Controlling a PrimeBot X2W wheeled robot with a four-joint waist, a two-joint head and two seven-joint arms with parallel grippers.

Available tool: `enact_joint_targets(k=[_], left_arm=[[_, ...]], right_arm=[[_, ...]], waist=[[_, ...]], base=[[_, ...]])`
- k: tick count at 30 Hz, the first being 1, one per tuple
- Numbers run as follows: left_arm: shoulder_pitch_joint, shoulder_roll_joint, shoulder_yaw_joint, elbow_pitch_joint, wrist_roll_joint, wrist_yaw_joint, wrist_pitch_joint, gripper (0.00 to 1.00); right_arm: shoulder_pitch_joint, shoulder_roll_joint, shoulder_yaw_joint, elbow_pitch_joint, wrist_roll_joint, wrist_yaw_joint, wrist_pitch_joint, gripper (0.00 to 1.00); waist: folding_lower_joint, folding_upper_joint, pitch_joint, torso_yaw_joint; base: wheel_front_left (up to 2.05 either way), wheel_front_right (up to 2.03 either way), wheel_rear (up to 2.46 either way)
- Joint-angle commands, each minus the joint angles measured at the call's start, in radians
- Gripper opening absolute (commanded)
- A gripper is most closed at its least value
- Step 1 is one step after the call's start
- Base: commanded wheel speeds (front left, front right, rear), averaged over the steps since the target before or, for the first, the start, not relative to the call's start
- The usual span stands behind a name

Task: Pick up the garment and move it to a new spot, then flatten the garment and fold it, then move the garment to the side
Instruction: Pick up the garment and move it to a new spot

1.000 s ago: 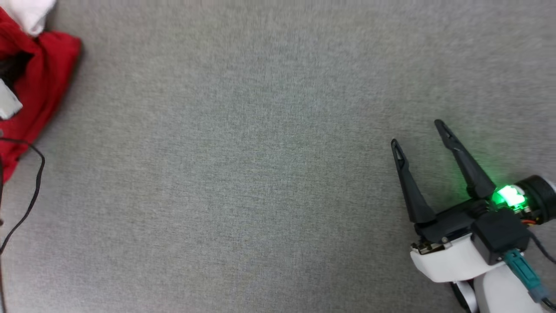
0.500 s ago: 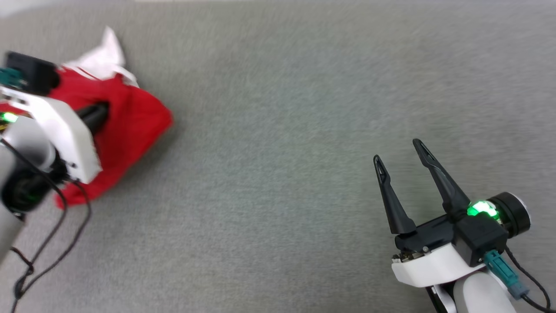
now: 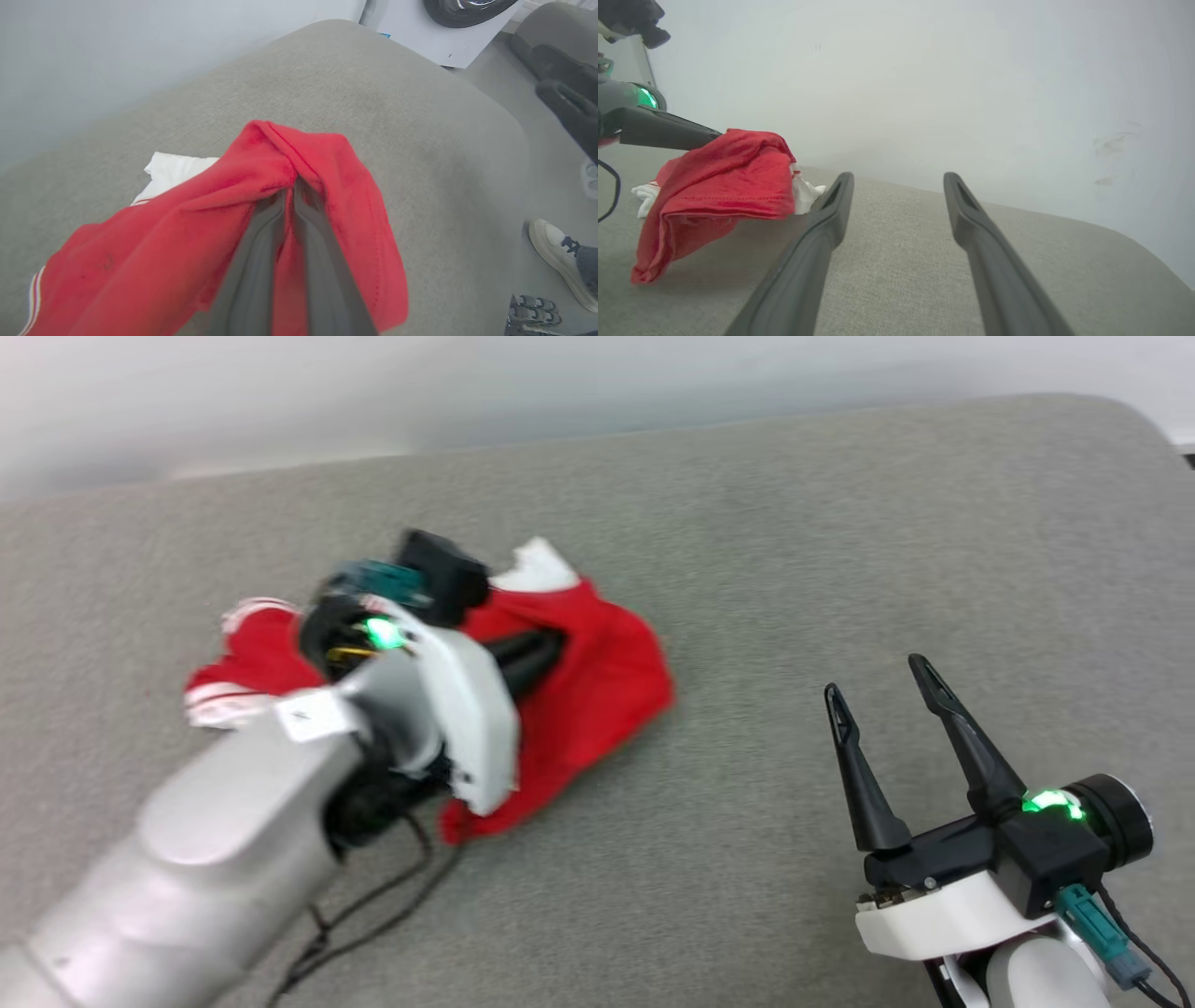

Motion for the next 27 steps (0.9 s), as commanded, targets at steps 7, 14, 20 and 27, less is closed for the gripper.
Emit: enact_joint_targets(k=[7, 14, 20, 27], left_arm=[[0.037, -0.186, -0.091, 0.054, 0.049, 0.008, -0.044, 0.00], [0.087, -0.292, -0.179, 0.176, 0.113, 0.006, -0.101, 1.00], [0.117, -0.291, -0.179, 0.235, 0.146, 0.004, -0.226, 1.00], [0.132, -0.221, -0.097, 0.234, 0.162, 0.059, -0.389, 1.00]], right_arm=[[0.007, 0.005, -0.020, -0.011, 0.020, -0.001, -0.002, 1.00], [0.013, 0.005, -0.023, -0.012, 0.024, -0.001, -0.002, 1.00], [0.032, 0.005, -0.030, -0.001, 0.020, -0.001, -0.002, 1.00], [0.058, 0.004, -0.045, 0.011, 0.007, -0.001, -0.002, 1.00]], waist=[[0.0001, -0.0001, -0.008, -0.083], [0.0001, -0.0001, -0.006, -0.107], [0.0001, -0.0001, -0.040, -0.075], [0.0001, -0.0001, -0.104, 0.000]], base=[[0.00, 0.00, 0.00], [0.00, 0.00, 0.00], [0.00, 0.00, 0.00], [0.00, 0.00, 0.00]])
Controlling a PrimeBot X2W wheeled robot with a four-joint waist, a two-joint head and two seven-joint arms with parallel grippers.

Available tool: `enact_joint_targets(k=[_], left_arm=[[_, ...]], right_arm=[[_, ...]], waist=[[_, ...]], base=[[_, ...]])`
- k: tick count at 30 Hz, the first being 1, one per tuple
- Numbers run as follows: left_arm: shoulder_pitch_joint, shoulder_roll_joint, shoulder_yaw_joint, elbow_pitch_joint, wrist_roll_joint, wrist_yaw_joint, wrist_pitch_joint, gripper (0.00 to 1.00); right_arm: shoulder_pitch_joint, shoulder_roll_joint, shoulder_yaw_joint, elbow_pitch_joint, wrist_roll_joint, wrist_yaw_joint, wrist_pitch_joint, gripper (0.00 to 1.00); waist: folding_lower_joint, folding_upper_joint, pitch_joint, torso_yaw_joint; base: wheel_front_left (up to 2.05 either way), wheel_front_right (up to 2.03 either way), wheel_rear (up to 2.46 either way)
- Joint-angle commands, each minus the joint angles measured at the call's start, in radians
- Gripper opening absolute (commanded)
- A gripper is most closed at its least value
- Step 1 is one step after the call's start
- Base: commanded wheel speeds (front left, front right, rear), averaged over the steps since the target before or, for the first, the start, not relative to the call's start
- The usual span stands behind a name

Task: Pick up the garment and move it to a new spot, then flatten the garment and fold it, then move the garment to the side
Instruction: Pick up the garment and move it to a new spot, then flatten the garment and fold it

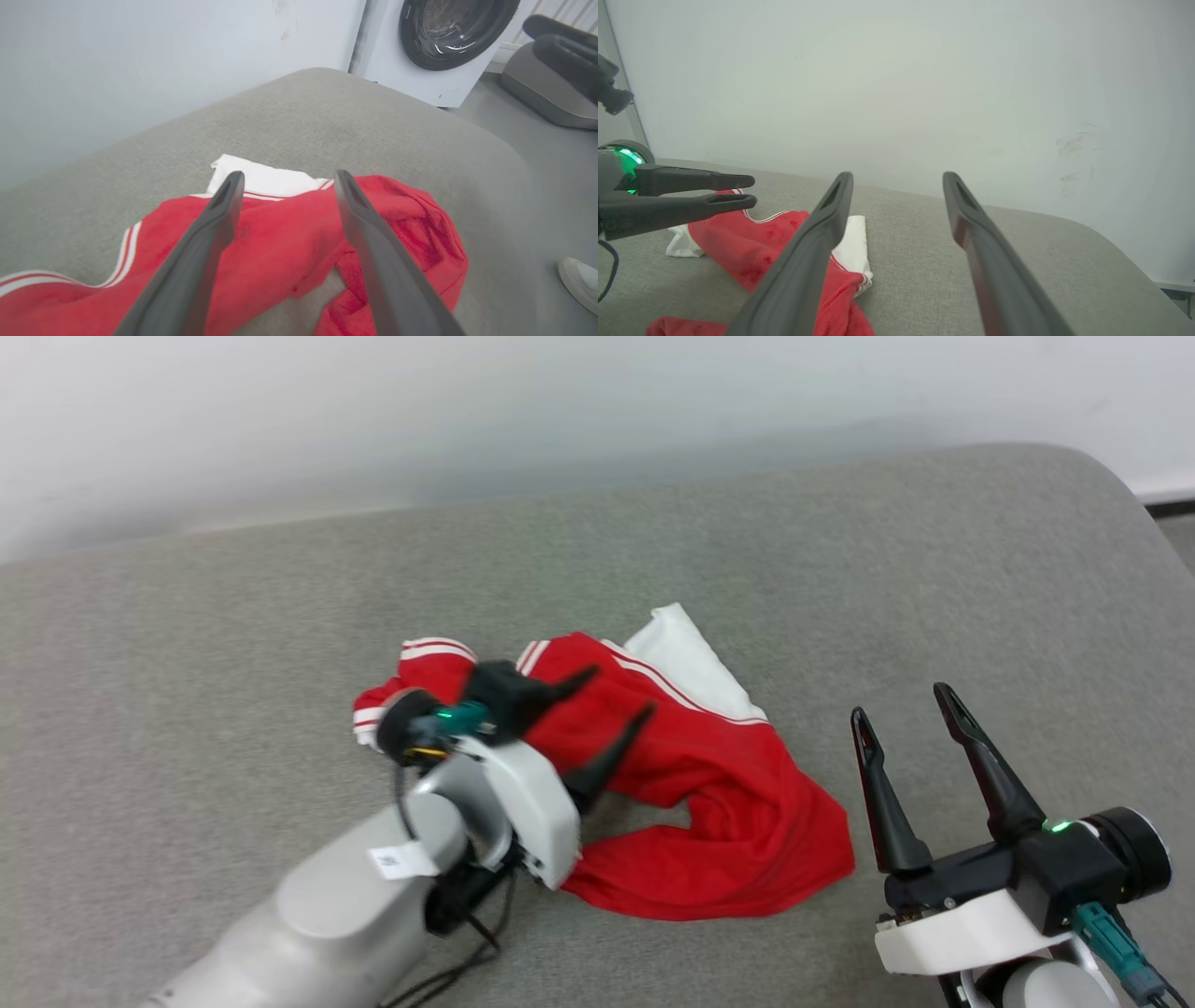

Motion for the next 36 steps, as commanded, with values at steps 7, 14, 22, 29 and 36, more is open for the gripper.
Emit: enact_joint_targets(k=[7, 14, 22, 29, 36], left_arm=[[0.081, 0.121, 0.192, -0.102, 0.032, 0.127, -0.072, 1.00], [0.357, 0.141, 0.527, -0.357, 0.196, 0.218, -0.072, 1.00], [0.661, -0.005, 0.752, -0.486, 0.382, 0.171, -0.073, 1.00], [0.759, -0.132, 0.869, -0.496, 0.496, 0.077, -0.073, 1.00], [0.754, -0.183, 0.923, -0.481, 0.564, 0.000, -0.073, 1.00]], right_arm=[[0.040, 0.004, -0.027, 0.000, 0.002, -0.001, -0.002, 1.00], [0.056, 0.003, -0.038, -0.008, -0.004, -0.001, -0.002, 1.00], [0.062, 0.003, -0.042, -0.010, 0.005, -0.001, -0.002, 1.00], [0.059, 0.003, -0.036, -0.008, 0.012, -0.001, -0.002, 1.00], [0.064, 0.003, -0.032, -0.006, 0.027, -0.001, -0.002, 1.00]], waist=[[0.0001, -0.0001, -0.068, 0.090], [0.0001, -0.0001, -0.078, 0.125], [0.0001, -0.0001, -0.087, 0.130], [0.0001, -0.0001, -0.096, 0.123], [0.0001, -0.0001, -0.094, 0.123]], base=[[0.00, 0.00, 0.00], [0.00, 0.00, 0.00], [0.00, 0.00, 0.00], [0.00, 0.00, 0.00], [0.00, 0.00, 0.00]])
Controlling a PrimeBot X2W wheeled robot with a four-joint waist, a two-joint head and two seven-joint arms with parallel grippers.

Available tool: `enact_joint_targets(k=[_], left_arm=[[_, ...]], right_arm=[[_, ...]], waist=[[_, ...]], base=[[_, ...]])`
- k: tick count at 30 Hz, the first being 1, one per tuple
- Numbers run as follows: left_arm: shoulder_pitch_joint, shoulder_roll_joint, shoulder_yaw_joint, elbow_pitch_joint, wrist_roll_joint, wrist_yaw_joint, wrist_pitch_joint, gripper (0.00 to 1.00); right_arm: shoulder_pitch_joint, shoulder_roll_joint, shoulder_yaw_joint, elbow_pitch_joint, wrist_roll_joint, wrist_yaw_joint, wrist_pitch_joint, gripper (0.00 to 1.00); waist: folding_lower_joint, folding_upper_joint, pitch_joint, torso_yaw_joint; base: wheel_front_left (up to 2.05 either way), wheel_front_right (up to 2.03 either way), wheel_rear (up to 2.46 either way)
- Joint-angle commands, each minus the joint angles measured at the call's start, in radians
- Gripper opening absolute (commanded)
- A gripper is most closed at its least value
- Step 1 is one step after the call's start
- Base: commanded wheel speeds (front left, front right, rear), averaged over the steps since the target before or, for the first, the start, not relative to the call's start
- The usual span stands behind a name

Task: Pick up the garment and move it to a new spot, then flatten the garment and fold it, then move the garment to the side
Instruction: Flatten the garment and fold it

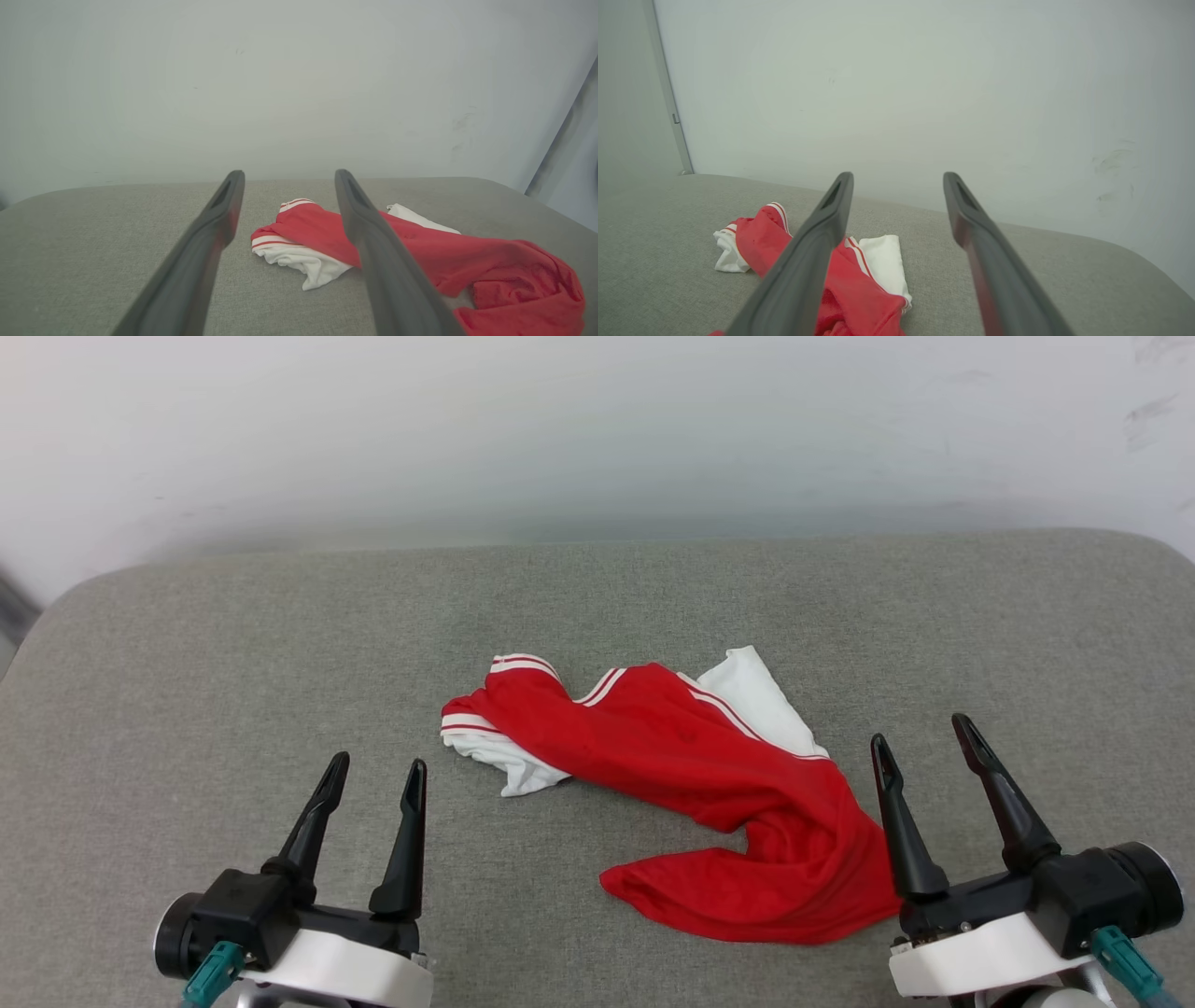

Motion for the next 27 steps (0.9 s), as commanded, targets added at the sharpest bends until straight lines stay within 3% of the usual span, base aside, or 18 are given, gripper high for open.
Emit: enact_joint_targets(k=[1, 6, 9, 11, 19, 24, 27], left_arm=[[0.002, -0.012, 0.010, -0.002, 0.012, -0.012, -0.003, 1.00], [0.006, -0.046, 0.025, -0.007, 0.039, -0.036, -0.003, 1.00], [-0.007, -0.058, 0.027, -0.011, 0.044, -0.048, -0.003, 1.00], [-0.022, -0.063, 0.027, -0.012, 0.048, -0.054, -0.003, 1.00], [-0.095, -0.080, 0.014, -0.006, 0.043, -0.064, -0.003, 1.00], [-0.143, -0.090, -0.005, 0.002, 0.041, -0.065, -0.003, 1.00], [-0.168, -0.095, -0.031, 0.010, 0.037, -0.065, -0.003, 1.00]], right_arm=[[0.007, 0.002, 0.000, -0.001, -0.003, -0.001, -0.002, 1.00], [-0.011, -0.004, -0.003, -0.002, 0.009, -0.001, -0.002, 1.00], [-0.053, -0.073, 0.029, 0.033, 0.031, -0.001, 0.014, 1.00], [-0.095, -0.117, 0.046, 0.048, 0.068, -0.001, 0.081, 1.00], [-0.344, -0.353, 0.168, 0.078, 0.267, -0.001, 0.609, 1.00], [-0.493, -0.411, 0.216, 0.135, 0.403, -0.001, 0.982, 1.00], [-0.569, -0.433, 0.235, 0.167, 0.442, -0.001, 1.146, 1.00]], waist=[[0.0000, -0.0001, 0.001, 0.001], [0.0000, -0.0001, 0.025, 0.009], [0.0000, -0.0001, 0.054, 0.020], [0.0000, -0.0001, 0.081, 0.031], [0.0000, -0.0001, 0.218, 0.097], [0.0000, -0.0001, 0.284, 0.149], [0.0000, -0.0001, 0.317, 0.183]], base=[[0.00, 0.00, 0.00], [0.00, 0.00, 0.00], [0.00, 0.00, 0.00], [0.00, 0.00, 0.00], [0.00, 0.00, 0.00], [0.00, 0.00, 0.00], [0.00, 0.00, 0.00]])
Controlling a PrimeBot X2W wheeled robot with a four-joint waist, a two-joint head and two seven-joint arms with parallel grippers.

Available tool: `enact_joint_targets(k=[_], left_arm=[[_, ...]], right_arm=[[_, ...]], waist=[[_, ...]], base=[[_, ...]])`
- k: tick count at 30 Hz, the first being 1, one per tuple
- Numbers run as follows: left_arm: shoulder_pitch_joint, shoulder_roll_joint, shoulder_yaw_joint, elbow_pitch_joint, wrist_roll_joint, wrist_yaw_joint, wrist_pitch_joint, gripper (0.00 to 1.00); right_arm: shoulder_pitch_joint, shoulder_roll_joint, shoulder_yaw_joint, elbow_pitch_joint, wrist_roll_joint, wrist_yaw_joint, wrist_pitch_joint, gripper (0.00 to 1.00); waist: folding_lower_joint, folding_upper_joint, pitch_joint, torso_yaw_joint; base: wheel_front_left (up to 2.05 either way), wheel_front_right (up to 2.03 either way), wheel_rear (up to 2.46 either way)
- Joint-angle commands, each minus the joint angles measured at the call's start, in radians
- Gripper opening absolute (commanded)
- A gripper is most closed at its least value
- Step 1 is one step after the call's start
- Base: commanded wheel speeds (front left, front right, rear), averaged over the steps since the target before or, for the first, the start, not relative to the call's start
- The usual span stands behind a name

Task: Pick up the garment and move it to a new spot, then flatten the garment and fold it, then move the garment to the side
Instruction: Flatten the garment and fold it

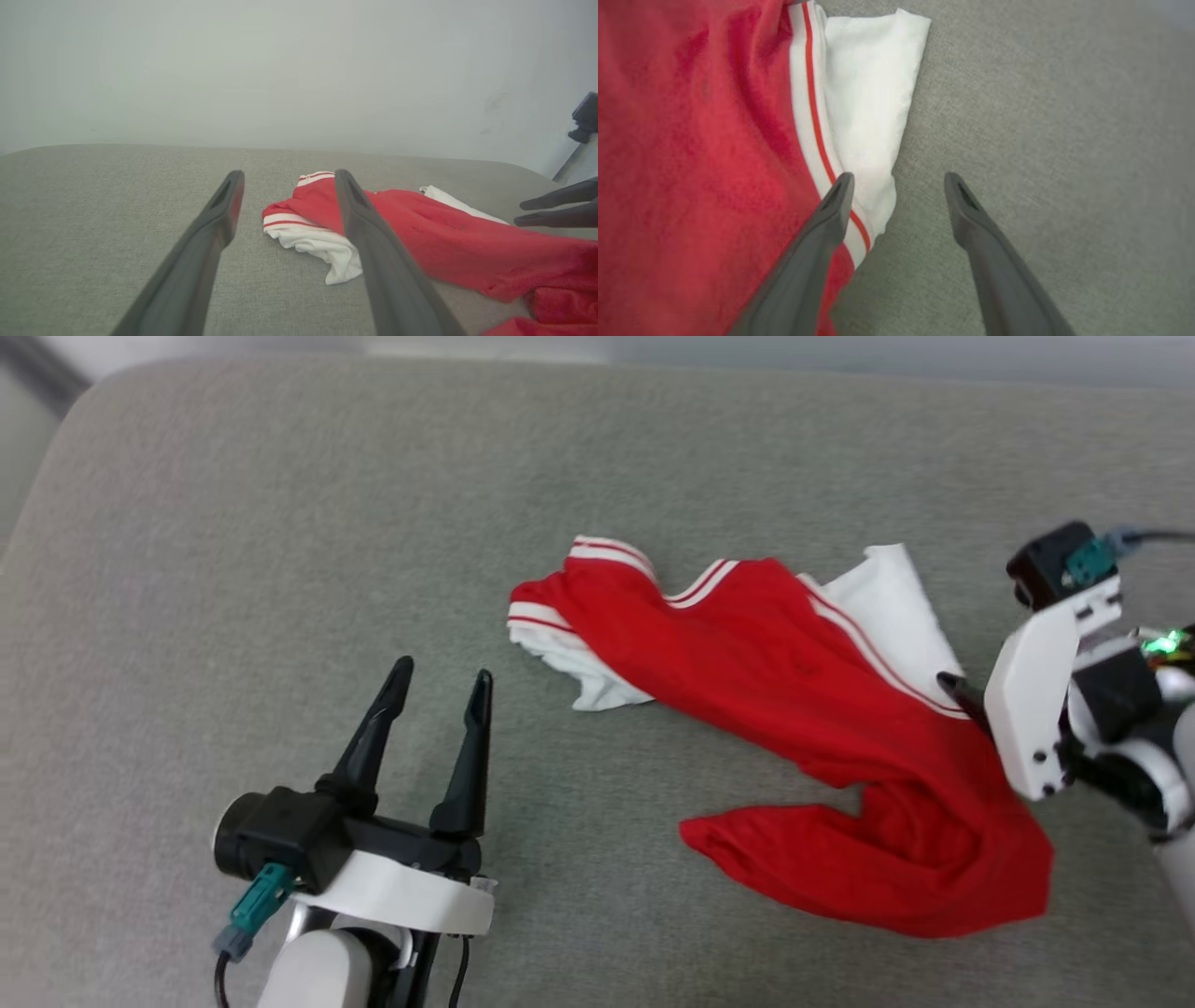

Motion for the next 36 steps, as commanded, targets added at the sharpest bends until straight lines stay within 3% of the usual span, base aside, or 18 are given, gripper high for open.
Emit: enact_joint_targets(k=[1, 7, 15, 16, 18, 36], left_arm=[[-0.026, -0.004, -0.015, 0.005, -0.006, -0.001, -0.003, 1.00], [-0.055, -0.013, -0.034, 0.014, -0.011, -0.001, -0.003, 1.00], [-0.049, -0.004, -0.026, 0.016, -0.010, -0.001, -0.003, 1.00], [-0.047, -0.001, -0.023, 0.016, -0.010, -0.001, -0.003, 1.00], [-0.042, 0.004, -0.014, 0.016, -0.009, -0.001, -0.003, 1.00], [-0.025, 0.040, -0.004, 0.032, -0.015, -0.001, -0.003, 1.00]], right_arm=[[-0.051, -0.011, 0.004, 0.022, 0.018, 0.000, 0.063, 1.00], [-0.110, -0.003, -0.012, 0.105, 0.033, 0.000, 0.157, 1.00], [-0.095, -0.026, 0.054, 0.222, 0.007, 0.000, 0.125, 1.00], [-0.089, -0.025, 0.058, 0.234, 0.007, 0.000, 0.118, 0.73], [-0.085, -0.017, 0.061, 0.250, 0.015, 0.000, 0.093, 0.00], [-0.039, -0.100, -0.076, 0.365, -0.038, -0.001, -0.210, 0.00]], waist=[[-0.0002, 0.0000, 0.054, 0.058], [-0.0002, 0.0000, 0.092, 0.116], [-0.0002, 0.0000, 0.113, 0.157], [-0.0002, 0.0000, 0.111, 0.156], [-0.0002, 0.0000, 0.105, 0.148], [-0.0002, 0.0000, -0.011, -0.012]], base=[[0.00, 0.00, 0.00], [0.00, 0.00, 0.00], [0.00, 0.00, 0.00], [0.00, 0.00, 0.00], [0.00, 0.00, 0.00], [0.00, 0.00, 0.00]])
